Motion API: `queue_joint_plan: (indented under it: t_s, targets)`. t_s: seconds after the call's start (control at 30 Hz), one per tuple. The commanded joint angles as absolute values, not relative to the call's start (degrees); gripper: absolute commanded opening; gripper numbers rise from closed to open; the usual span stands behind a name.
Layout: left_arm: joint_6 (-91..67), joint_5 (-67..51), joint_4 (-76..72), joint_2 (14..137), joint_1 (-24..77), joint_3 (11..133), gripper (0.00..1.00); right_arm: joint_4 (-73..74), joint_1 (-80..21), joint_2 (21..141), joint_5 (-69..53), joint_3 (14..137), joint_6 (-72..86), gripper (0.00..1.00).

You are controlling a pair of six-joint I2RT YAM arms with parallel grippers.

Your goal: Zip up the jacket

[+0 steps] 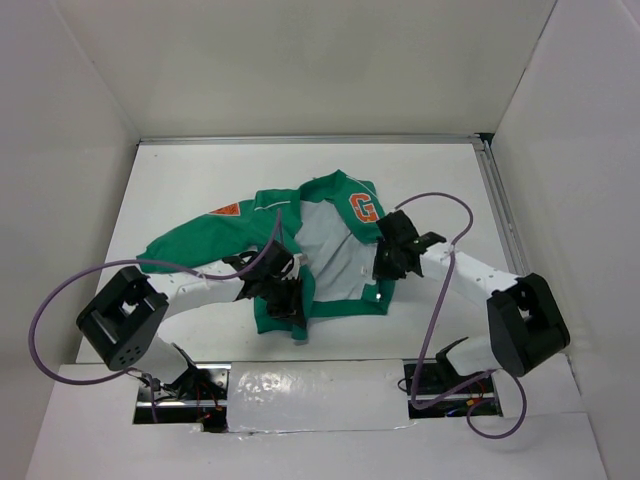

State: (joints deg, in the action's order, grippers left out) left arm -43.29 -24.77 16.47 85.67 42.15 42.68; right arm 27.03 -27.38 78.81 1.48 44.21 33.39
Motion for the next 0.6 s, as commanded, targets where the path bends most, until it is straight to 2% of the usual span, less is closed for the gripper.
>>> queue_joint_plan:
  t_s: [0.0,0.13,0.27,0.47,0.57]
  targets:
    - [-41.4,-26.5,16.5,83.6,42.5,44.7,0.25,30.7,-23.4,81.1,9.5,52.4,35.2,0.00]
    - [-41.5,-27.0,17.8,83.4,42.5,43.4,0.33,33.0,-21.4,81.7,12.8,54.9,35.3,0.00]
    - [-42.2,-27.7,18.0,84.2,42.5,42.0,0.33,33.0,-21.3,80.9,13.3,55.2,35.1,0.00]
    - [-42.4,-27.2,20.1,85.9,42.5,42.7,0.01,37.3,-17.5,81.1,18.8,56.9,35.4,0.00]
    - [-42.5,-26.0,21.6,84.9,42.5,43.2,0.00,42.2,-16.8,81.5,27.2,60.3,36.5,0.00]
